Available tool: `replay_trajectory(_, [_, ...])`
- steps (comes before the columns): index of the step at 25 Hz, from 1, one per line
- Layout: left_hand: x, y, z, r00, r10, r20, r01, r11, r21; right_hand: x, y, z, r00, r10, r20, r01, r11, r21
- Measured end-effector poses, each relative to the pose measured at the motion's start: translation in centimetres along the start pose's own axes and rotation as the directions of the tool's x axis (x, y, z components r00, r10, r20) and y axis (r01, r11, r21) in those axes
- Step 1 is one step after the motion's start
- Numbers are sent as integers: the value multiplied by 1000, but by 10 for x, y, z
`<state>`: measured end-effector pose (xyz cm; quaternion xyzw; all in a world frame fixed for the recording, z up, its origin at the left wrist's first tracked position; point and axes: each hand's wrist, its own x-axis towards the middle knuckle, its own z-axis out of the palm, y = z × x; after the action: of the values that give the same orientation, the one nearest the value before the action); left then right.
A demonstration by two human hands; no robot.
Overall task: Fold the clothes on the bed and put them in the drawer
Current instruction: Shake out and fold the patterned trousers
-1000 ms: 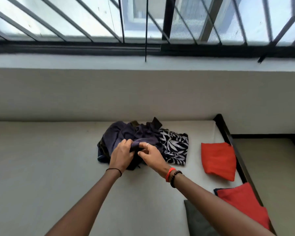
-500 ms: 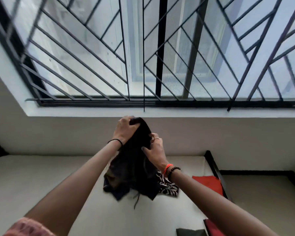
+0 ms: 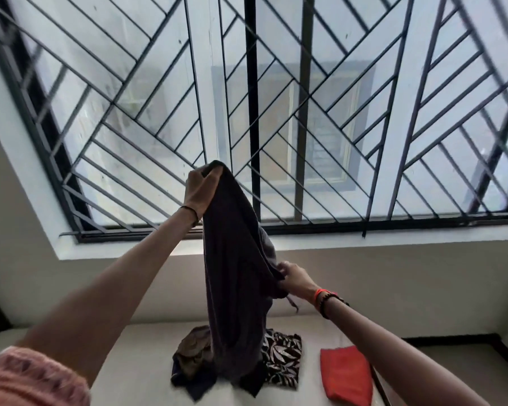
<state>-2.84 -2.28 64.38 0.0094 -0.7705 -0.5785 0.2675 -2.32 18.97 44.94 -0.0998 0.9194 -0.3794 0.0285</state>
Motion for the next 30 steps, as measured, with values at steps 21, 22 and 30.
replay_trajectory(21, [29, 46, -52, 969, -206, 136, 215, 975, -51, -15, -101, -191, 970, 136, -202, -163, 978, -126])
replay_trajectory(22, [25, 52, -40, 958, -237, 165, 258, 959, -120, -17, -101, -185, 978, 124, -166, -149, 977, -151])
replay_trajectory(30, [-4, 33, 50, 900, -178, 398, 200, 980, -13, -34, -132, -123, 994, -85, 71, 42, 882, 469])
